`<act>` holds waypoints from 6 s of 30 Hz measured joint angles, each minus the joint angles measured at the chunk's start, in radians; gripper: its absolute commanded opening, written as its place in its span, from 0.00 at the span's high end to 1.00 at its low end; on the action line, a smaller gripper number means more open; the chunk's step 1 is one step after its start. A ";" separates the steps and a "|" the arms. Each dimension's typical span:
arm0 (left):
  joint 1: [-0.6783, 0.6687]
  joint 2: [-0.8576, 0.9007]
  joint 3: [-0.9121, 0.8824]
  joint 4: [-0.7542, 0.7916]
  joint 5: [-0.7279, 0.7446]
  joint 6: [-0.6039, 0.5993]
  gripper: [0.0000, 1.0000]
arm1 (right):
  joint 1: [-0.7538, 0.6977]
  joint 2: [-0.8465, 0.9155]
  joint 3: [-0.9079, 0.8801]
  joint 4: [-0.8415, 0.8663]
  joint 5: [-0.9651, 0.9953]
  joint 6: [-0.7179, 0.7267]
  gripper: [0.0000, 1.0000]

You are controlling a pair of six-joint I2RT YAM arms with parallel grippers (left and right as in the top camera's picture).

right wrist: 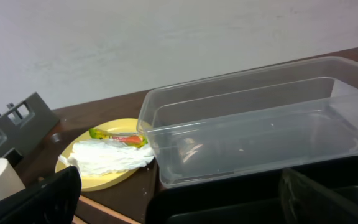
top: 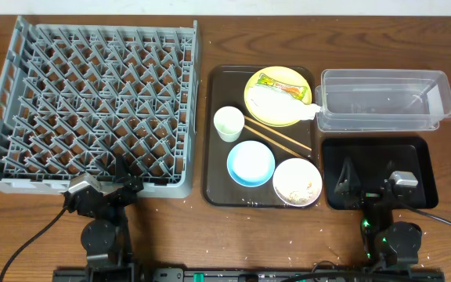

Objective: Sort waste into correct bins and load items into the dishwasher

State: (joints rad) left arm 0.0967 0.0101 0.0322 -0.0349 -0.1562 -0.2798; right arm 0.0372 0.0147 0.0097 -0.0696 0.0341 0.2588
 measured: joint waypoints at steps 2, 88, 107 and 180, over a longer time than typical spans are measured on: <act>0.000 0.000 0.000 0.000 0.000 0.000 0.06 | 0.000 0.000 0.000 0.000 0.000 0.002 0.01; 0.000 0.000 0.000 0.000 0.000 0.000 0.06 | 0.248 2.321 1.847 -0.782 -0.218 -0.848 0.99; 0.000 0.000 0.000 0.000 0.000 0.000 0.06 | 0.119 1.951 1.952 -0.812 -0.044 -0.052 0.98; 0.000 0.000 0.000 0.000 0.001 0.000 0.06 | 0.737 1.678 1.226 -1.054 0.020 -0.024 0.22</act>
State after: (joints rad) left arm 0.0967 0.0101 0.0322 -0.0353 -0.1555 -0.2798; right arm 0.7742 1.6924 1.2362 -1.1236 0.0540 0.2348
